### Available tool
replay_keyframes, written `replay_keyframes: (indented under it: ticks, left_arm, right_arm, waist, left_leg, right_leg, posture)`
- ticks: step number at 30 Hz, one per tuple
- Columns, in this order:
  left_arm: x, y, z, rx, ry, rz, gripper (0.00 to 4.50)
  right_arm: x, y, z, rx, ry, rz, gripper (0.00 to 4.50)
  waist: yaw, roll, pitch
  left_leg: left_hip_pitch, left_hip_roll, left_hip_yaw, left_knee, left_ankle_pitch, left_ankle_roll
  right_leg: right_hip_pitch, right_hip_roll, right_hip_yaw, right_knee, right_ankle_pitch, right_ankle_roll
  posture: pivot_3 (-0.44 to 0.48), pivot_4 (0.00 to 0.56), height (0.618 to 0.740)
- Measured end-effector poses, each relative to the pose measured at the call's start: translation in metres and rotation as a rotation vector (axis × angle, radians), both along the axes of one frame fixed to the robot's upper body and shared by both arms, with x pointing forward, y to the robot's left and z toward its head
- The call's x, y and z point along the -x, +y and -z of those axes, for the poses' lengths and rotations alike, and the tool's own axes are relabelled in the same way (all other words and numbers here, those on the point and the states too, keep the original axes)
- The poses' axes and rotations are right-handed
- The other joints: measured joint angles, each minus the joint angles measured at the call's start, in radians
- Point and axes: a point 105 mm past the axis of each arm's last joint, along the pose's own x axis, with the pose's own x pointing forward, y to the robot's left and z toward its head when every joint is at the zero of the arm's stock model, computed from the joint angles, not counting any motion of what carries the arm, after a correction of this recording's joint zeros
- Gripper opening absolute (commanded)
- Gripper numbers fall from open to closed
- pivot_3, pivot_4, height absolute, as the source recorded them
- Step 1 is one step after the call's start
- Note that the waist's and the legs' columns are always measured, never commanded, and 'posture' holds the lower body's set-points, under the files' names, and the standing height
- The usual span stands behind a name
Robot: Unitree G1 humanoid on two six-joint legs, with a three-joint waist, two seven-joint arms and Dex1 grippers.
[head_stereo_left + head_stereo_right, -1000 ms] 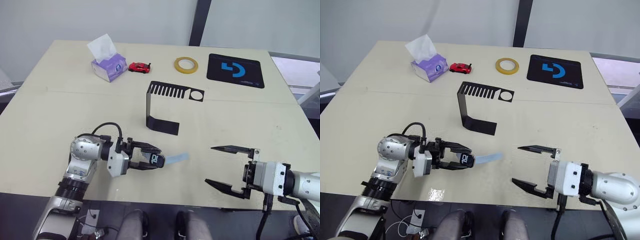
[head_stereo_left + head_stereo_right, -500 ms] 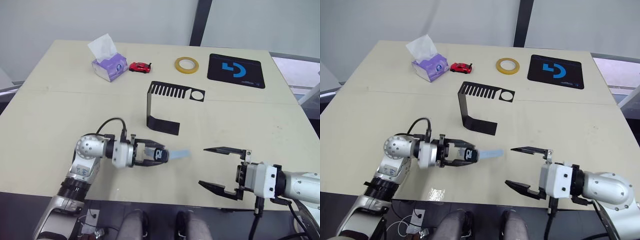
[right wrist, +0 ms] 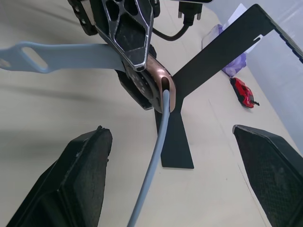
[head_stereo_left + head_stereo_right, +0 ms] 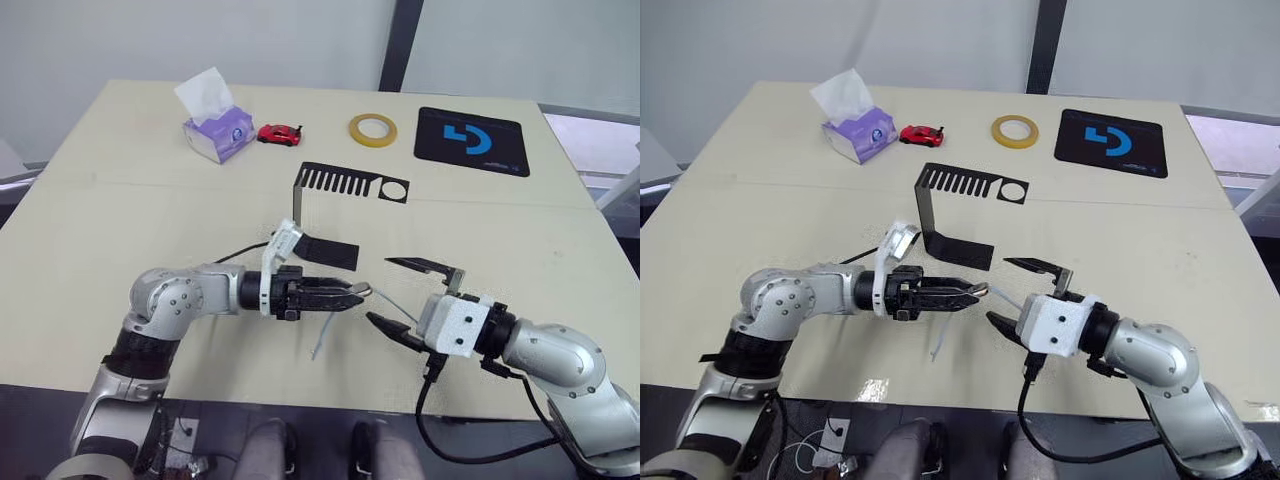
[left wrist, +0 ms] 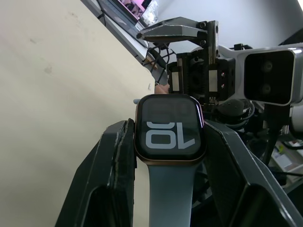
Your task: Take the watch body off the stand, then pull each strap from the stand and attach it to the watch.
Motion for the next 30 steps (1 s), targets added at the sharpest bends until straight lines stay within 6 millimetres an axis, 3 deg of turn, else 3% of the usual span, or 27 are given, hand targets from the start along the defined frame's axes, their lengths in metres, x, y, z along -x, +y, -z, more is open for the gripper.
replay_keyframes:
  ticks: [16, 19, 21, 30]
  left_arm:
    - [-0.01, -0.004, 0.006, -0.032, 0.008, -0.074, 1.69]
    - [-0.01, -0.004, 0.006, -0.033, 0.006, -0.074, 1.69]
    - [-0.01, -0.004, 0.006, -0.028, 0.005, -0.067, 1.69]
    - [-0.004, -0.002, 0.006, -0.021, -0.002, -0.041, 1.69]
  right_arm:
    - [-0.001, 0.003, 0.007, 0.002, 0.059, 0.026, 4.35]
    - [-0.001, 0.003, 0.008, 0.002, 0.062, 0.028, 3.63]
    - [-0.001, 0.003, 0.008, 0.002, 0.062, 0.028, 2.69]
    - [-0.003, 0.003, 0.006, -0.002, 0.066, 0.033, 2.69]
  waist:
    - [-0.001, 0.0, 0.0]
    - [-0.001, 0.0, 0.0]
    - [-0.001, 0.0, 0.0]
    - [-0.001, 0.0, 0.0]
  left_leg:
    - [0.0, 0.0, 0.0, 0.0, 0.0, 0.0]
    - [0.0, 0.0, 0.0, 0.0, 0.0, 0.0]
    - [0.0, 0.0, 0.0, 0.0, 0.0, 0.0]
    - [0.0, 0.0, 0.0, 0.0, 0.0, 0.0]
  right_leg:
    - [0.0, 0.001, 0.001, 0.0, 0.0, 0.0]
    - [0.0, 0.001, 0.001, 0.0, 0.0, 0.0]
    - [0.0, 0.001, 0.001, 0.0, 0.0, 0.0]
    - [0.0, 0.001, 0.001, 0.0, 0.0, 0.0]
  posture:
    - [0.0, 0.15, 0.74]
    - [0.0, 0.15, 0.74]
    - [0.0, 0.15, 0.74]
    - [0.0, 0.15, 0.74]
